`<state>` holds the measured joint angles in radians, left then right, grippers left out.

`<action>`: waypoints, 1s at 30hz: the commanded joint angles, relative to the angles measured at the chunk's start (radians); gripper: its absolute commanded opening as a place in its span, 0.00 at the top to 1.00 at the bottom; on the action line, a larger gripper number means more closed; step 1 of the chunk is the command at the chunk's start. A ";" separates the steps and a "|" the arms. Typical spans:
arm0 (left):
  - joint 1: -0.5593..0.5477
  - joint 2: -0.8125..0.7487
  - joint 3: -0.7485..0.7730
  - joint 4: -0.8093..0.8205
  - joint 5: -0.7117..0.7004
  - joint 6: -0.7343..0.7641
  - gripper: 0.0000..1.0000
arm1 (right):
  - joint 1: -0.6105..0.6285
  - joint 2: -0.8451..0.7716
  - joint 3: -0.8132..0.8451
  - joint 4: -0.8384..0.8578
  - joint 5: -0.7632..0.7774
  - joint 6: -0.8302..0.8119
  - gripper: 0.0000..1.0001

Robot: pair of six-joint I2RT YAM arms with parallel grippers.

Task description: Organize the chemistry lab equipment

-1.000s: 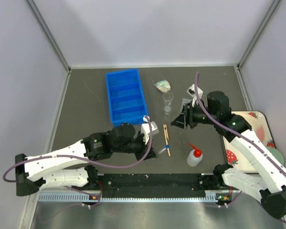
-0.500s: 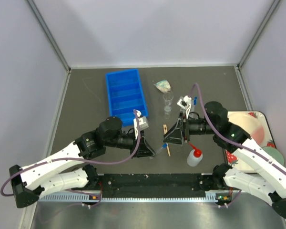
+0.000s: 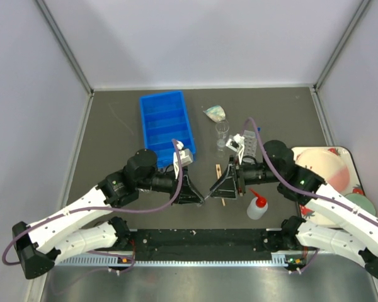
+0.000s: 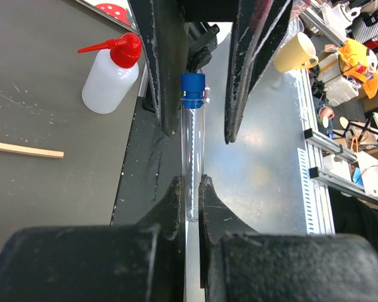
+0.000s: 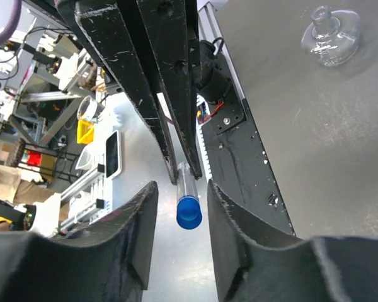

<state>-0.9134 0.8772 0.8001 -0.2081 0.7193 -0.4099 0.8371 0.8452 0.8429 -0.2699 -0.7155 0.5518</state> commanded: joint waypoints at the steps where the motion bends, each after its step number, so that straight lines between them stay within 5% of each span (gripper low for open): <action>1: 0.010 -0.003 -0.006 0.064 0.029 -0.003 1.00 | 0.025 0.011 0.008 0.057 0.022 -0.001 0.67; 6: 0.027 -0.012 -0.012 0.055 0.019 -0.001 1.00 | 0.036 0.011 0.010 0.049 0.036 -0.003 0.99; 10: 0.036 -0.015 0.002 0.021 -0.046 0.008 0.48 | 0.036 0.009 0.021 0.023 0.085 -0.013 1.00; 11: 0.036 -0.017 0.005 0.016 -0.067 0.014 0.02 | 0.037 0.009 0.027 0.012 0.126 -0.019 1.00; 18: 0.038 -0.038 0.067 -0.132 -0.303 0.092 0.01 | 0.016 0.095 0.137 -0.179 0.407 -0.136 1.00; 30: 0.036 -0.147 0.090 -0.332 -0.601 0.134 0.01 | -0.331 0.291 0.211 -0.284 0.744 -0.202 1.00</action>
<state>-0.8795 0.7696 0.8558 -0.4812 0.2451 -0.3084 0.5774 1.0851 0.9783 -0.5232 -0.1417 0.3859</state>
